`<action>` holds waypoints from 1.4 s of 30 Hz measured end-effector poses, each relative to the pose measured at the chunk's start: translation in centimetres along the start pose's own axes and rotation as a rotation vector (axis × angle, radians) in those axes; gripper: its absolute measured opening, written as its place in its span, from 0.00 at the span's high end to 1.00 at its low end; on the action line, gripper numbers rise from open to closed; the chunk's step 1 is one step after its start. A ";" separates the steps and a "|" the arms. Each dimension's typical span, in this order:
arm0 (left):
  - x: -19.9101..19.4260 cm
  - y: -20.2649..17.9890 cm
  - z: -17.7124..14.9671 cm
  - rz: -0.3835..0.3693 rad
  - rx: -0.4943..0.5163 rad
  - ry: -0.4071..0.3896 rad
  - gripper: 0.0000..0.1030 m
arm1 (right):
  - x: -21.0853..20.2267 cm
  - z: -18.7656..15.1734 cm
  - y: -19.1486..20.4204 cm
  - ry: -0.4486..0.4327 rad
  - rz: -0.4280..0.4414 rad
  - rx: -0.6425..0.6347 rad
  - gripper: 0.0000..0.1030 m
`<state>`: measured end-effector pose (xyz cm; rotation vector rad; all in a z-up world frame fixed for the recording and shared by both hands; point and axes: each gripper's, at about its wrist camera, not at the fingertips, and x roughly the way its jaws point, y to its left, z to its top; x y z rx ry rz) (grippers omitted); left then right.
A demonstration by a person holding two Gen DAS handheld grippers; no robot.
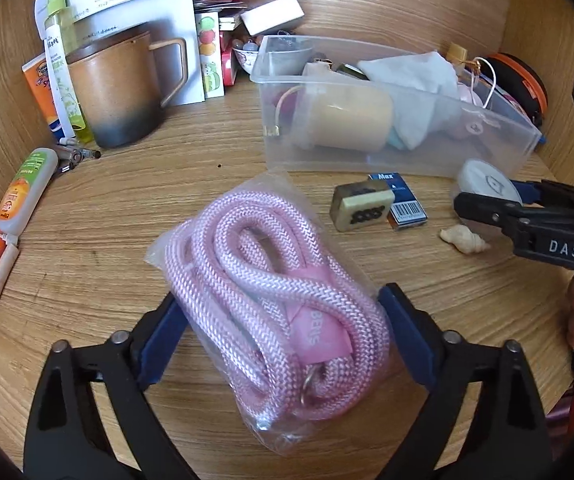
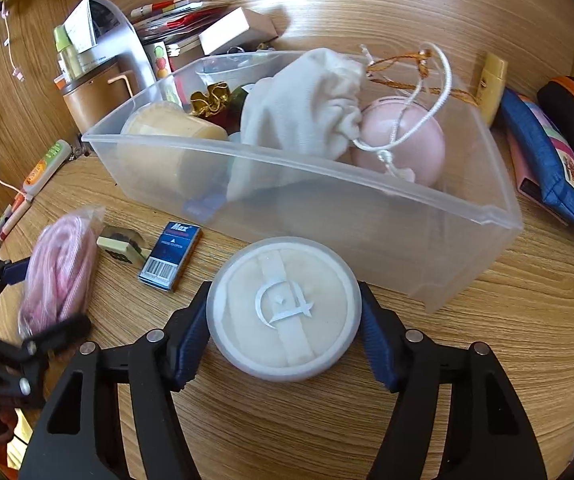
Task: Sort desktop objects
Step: 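Close the left gripper on the pink rope bag while the right grips the white round container, then lift the rope bag and round container and carry both over the clear box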
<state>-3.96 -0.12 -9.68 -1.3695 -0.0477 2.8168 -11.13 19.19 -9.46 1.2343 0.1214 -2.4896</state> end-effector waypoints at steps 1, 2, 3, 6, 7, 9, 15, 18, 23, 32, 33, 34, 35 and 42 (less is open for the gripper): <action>0.1 0.0 0.1 -0.003 0.007 -0.001 0.17 | 0.0 0.0 -0.1 -0.001 0.000 0.002 0.38; 0.2 0.0 0.3 -0.003 0.018 -0.003 0.18 | 0.0 0.0 -0.1 -0.001 0.001 0.002 0.38; 0.3 -0.1 0.4 0.000 0.021 -0.008 0.21 | -0.1 -0.1 -0.1 -0.001 0.001 0.002 0.38; 0.7 0.1 0.7 0.013 0.009 -0.030 0.23 | -0.1 0.0 0.1 -0.001 0.012 -0.006 0.38; 0.7 0.3 0.7 0.009 0.001 -0.031 0.26 | -0.1 0.0 0.2 -0.001 0.020 -0.010 0.39; 0.5 0.8 0.8 -0.020 -0.017 -0.036 0.31 | -0.2 -0.1 0.3 -0.003 0.027 -0.014 0.39; 0.0 1.9 0.8 -0.033 -0.043 -0.033 0.40 | -0.6 -0.2 0.3 -0.023 0.042 -0.009 0.39; -0.4 2.1 0.8 -0.009 -0.038 -0.045 0.41 | -1.2 -0.2 0.3 -0.044 0.042 -0.010 0.39; -2.0 2.4 0.9 0.014 -0.048 -0.090 0.41 | -2.3 -0.1 0.3 -0.074 0.035 -0.011 0.39; -4.5 1.9 1.3 0.005 -0.045 -0.162 0.41 | -4.7 -0.1 0.3 -0.119 0.014 -0.015 0.39; -4.5 1.8 1.3 -0.003 -0.046 -0.165 0.41 | -4.9 -0.2 0.3 -0.121 0.012 -0.012 0.39; -4.6 1.6 1.4 -0.007 -0.045 -0.171 0.41 | -5.1 -0.3 0.2 -0.124 0.011 -0.008 0.39; -4.7 1.4 1.5 -0.012 -0.045 -0.177 0.41 | -5.4 -0.4 0.1 -0.126 0.009 -0.004 0.39; -5.5 -0.2 2.8 -0.027 -0.010 -0.225 0.41 | -7.5 -0.7 -0.8 -0.151 -0.021 0.025 0.39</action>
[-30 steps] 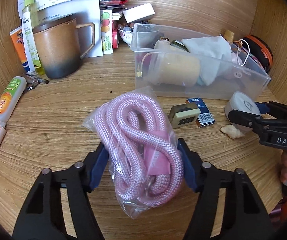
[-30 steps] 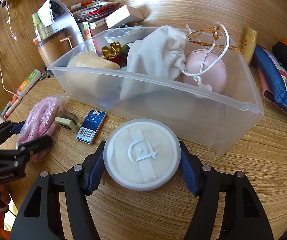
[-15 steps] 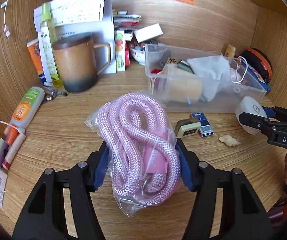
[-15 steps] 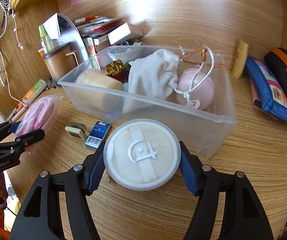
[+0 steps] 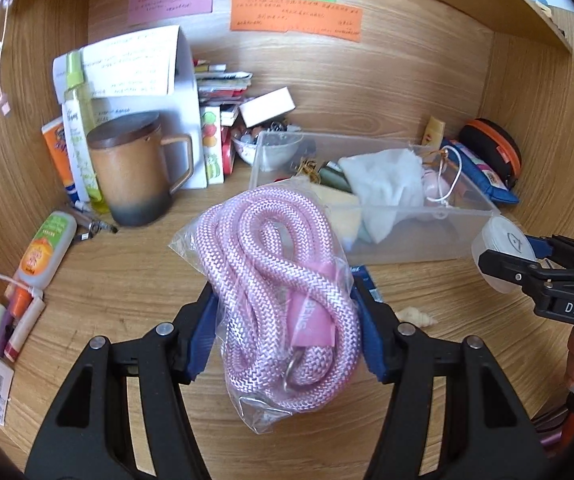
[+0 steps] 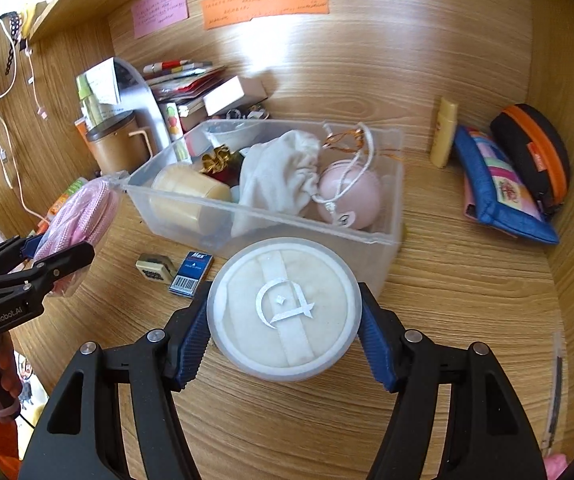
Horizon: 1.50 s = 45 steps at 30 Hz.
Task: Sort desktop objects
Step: 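Lift the rope bag and round container and carry both over the clear box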
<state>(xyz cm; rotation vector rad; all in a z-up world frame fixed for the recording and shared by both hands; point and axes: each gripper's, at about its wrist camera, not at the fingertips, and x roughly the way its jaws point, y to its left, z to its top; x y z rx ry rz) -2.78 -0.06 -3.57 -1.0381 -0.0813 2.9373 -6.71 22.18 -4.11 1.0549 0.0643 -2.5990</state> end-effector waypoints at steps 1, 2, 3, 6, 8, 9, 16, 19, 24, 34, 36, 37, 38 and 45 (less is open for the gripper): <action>-0.1 -0.2 0.3 0.004 0.007 -0.011 0.41 | -0.3 0.0 -0.1 -0.005 -0.002 0.005 0.39; -0.1 -0.4 0.6 0.003 0.012 -0.019 0.41 | -0.5 0.1 -0.2 -0.011 -0.003 0.012 0.39; -0.1 -0.5 0.9 -0.002 0.012 -0.025 0.41 | -0.8 0.3 -0.4 -0.016 -0.001 0.021 0.39; -0.1 -0.9 2.0 -0.015 0.021 -0.044 0.41 | -1.3 0.8 -0.5 -0.022 -0.007 0.021 0.39; 0.0 -1.2 2.8 -0.015 0.029 -0.055 0.41 | -1.5 1.2 -0.5 -0.025 -0.025 0.014 0.39; 0.1 -1.3 3.1 -0.017 0.032 -0.060 0.41 | -1.7 1.4 -0.6 -0.029 -0.028 0.015 0.39; 0.7 -1.7 5.1 -0.039 0.063 -0.089 0.41 | -2.2 2.9 -0.9 -0.052 -0.044 0.013 0.39; 1.2 -1.7 5.8 -0.047 0.067 -0.094 0.41 | -2.1 3.6 -0.9 -0.056 -0.056 0.011 0.39; 2.0 -1.8 7.4 -0.066 0.074 -0.100 0.41 | -1.4 4.6 -1.0 -0.070 -0.059 0.015 0.39; 4.1 -1.4 10.1 -0.061 0.058 -0.112 0.41 | 0.1 7.3 -1.5 -0.088 -0.056 0.013 0.39; 4.6 -1.4 10.5 -0.062 0.058 -0.108 0.40 | 0.6 7.8 -1.8 -0.090 -0.057 0.010 0.39; 4.9 -1.4 10.6 -0.064 0.058 -0.106 0.40 | 0.8 8.0 -1.9 -0.089 -0.056 0.010 0.39; 5.2 -1.4 10.7 -0.065 0.056 -0.103 0.40 | 1.0 8.3 -2.0 -0.088 -0.054 0.010 0.39; 7.3 -1.9 11.3 -0.073 0.063 -0.072 0.40 | 2.9 9.6 -2.9 -0.072 -0.046 0.015 0.39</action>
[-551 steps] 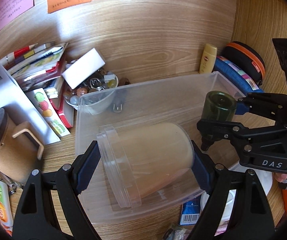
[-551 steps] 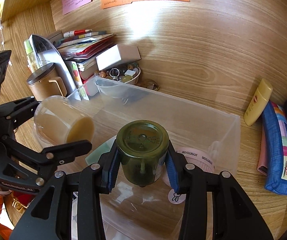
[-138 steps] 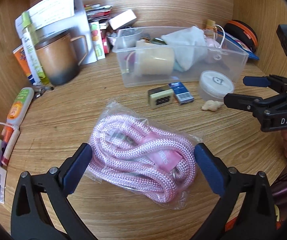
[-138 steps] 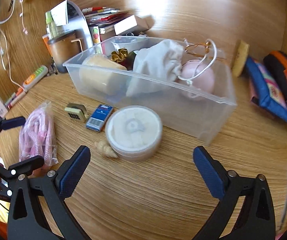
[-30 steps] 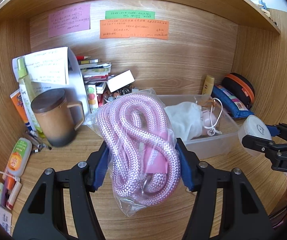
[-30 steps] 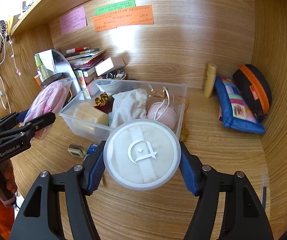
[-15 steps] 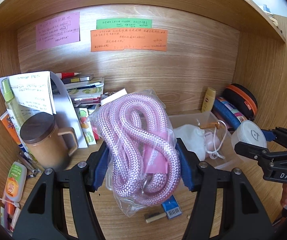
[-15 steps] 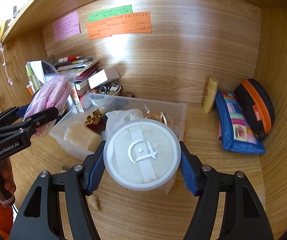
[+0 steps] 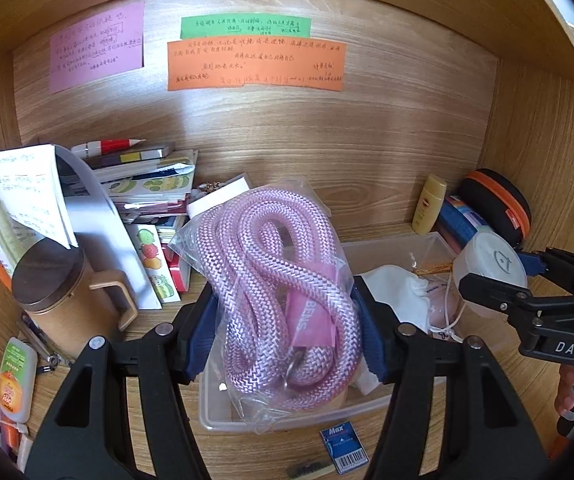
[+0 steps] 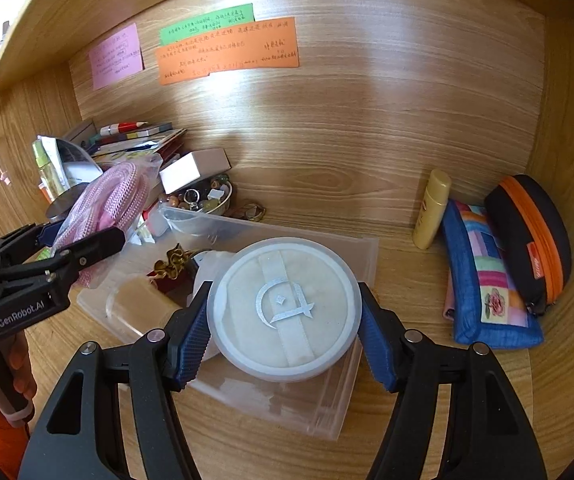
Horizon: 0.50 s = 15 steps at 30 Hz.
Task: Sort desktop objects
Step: 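Lift the rope bag and round container and carry both over the clear box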
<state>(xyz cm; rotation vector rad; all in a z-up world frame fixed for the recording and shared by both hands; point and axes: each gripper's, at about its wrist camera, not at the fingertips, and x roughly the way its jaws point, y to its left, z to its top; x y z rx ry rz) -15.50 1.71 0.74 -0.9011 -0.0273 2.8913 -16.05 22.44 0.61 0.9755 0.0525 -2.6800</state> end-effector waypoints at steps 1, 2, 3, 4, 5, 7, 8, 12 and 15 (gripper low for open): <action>0.3 -0.2 0.1 -0.002 0.004 0.005 0.40 | 0.3 0.1 -0.1 0.004 0.002 0.001 0.39; 0.6 -0.3 0.2 -0.003 0.008 0.008 0.40 | 0.6 0.2 -0.2 0.009 0.002 0.002 0.39; 0.9 -0.4 0.3 -0.005 0.011 0.011 0.40 | 1.0 0.4 -0.2 0.014 0.000 0.001 0.39; 1.2 -0.5 0.4 -0.009 0.014 0.012 0.40 | 1.2 0.5 -0.3 0.017 -0.001 0.000 0.39; 1.4 -0.6 0.5 -0.012 0.017 0.014 0.40 | 1.5 0.6 -0.3 0.020 -0.003 -0.001 0.39; 2.0 -0.8 0.6 -0.013 0.025 0.017 0.40 | 2.1 0.8 -0.5 0.028 -0.010 0.001 0.39; 2.2 -0.8 0.7 -0.013 0.029 0.022 0.40 | 2.4 1.0 -0.7 0.031 -0.013 0.005 0.39; 3.2 -0.7 0.8 -0.011 0.039 0.038 0.40 | 3.8 1.5 -1.2 0.057 -0.020 0.012 0.39; 3.9 -0.6 0.9 -0.009 0.044 0.049 0.40 | 4.6 1.9 -1.3 0.067 -0.019 0.015 0.39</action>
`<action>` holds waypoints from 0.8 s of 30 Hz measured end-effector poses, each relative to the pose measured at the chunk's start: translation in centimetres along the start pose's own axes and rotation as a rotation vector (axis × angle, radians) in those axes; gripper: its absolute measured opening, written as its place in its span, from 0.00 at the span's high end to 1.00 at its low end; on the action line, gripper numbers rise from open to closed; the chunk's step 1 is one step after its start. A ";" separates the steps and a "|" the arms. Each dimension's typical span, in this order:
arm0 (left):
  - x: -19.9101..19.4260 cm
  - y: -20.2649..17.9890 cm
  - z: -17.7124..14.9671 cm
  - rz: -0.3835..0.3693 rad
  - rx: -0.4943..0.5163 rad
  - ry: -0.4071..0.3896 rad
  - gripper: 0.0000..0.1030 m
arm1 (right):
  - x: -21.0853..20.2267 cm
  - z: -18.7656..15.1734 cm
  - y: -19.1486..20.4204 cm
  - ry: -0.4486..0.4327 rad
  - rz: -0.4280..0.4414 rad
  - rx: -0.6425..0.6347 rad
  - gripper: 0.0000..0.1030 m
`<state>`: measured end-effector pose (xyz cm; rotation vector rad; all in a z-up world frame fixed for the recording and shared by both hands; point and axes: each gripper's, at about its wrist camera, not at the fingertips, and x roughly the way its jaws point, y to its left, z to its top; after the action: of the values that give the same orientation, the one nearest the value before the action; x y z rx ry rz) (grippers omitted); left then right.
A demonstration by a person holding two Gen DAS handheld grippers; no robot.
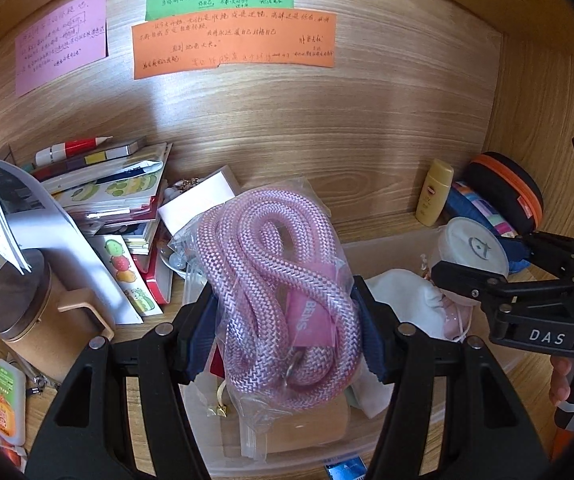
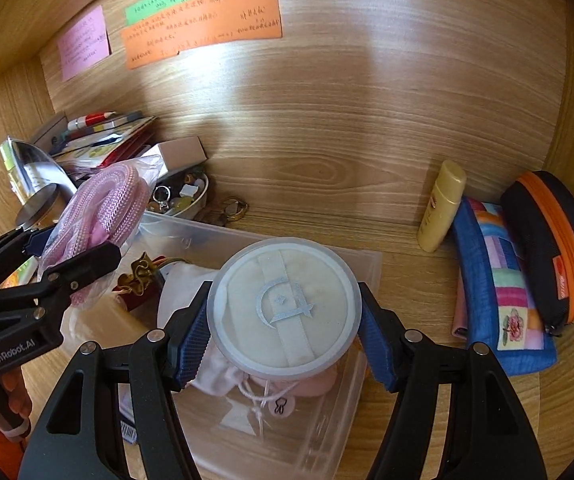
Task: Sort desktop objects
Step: 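Lift the rope bag and round container and carry both over the clear box, then open both grippers to drop the rope bag and container into the box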
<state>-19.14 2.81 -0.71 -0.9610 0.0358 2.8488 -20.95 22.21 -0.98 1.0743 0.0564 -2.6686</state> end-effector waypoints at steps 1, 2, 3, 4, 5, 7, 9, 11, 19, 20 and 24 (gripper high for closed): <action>0.1 -0.1 0.0 0.000 0.000 0.002 0.40 | 0.2 0.1 0.1 0.002 0.003 -0.001 0.39; 0.2 -0.1 -0.1 0.002 0.001 0.004 0.40 | 0.5 0.2 0.1 0.005 0.006 0.000 0.39; 0.3 -0.2 -0.2 0.005 0.004 0.005 0.40 | 0.7 0.2 0.2 0.007 0.006 0.000 0.39; 0.5 -0.3 -0.3 0.007 0.008 0.008 0.40 | 0.9 0.2 0.3 0.010 0.005 -0.002 0.39; 0.7 -0.3 -0.3 0.006 0.008 0.013 0.40 | 1.1 0.3 0.4 0.013 0.001 -0.005 0.39; 1.2 -0.4 -0.5 0.005 0.006 0.028 0.40 | 1.5 0.3 0.6 0.016 -0.002 -0.010 0.39; 1.7 -0.5 -0.7 0.010 0.007 0.041 0.40 | 1.8 0.3 0.7 0.020 -0.001 -0.011 0.39; 2.3 -0.5 -0.8 0.007 0.009 0.056 0.40 | 2.2 0.2 0.8 0.027 -0.002 -0.012 0.39; 3.8 -0.8 -1.2 -0.002 0.029 0.093 0.40 | 2.7 0.3 0.9 0.035 -0.008 -0.039 0.39; 3.8 -0.8 -1.3 -0.003 0.033 0.090 0.40 | 2.7 0.3 1.0 0.036 -0.011 -0.043 0.39; 3.4 -1.2 -1.3 0.000 0.053 0.066 0.37 | 2.8 0.3 0.9 0.049 -0.009 -0.035 0.39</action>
<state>-20.92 4.32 -3.78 -1.0438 0.1176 2.8004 -22.83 20.62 -2.60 1.1311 0.1165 -2.6391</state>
